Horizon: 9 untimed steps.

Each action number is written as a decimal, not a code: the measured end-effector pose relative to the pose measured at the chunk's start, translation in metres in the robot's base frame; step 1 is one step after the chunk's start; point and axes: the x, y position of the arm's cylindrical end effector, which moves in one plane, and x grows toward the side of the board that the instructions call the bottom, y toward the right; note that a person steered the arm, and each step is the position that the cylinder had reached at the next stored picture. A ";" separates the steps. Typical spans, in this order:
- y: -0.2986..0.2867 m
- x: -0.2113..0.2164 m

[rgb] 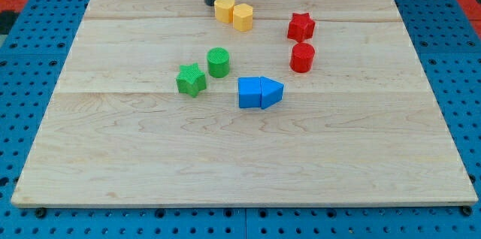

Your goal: Separate the yellow hexagon from the yellow heart

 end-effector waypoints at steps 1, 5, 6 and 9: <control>0.021 0.006; 0.098 0.039; 0.050 0.035; 0.096 0.099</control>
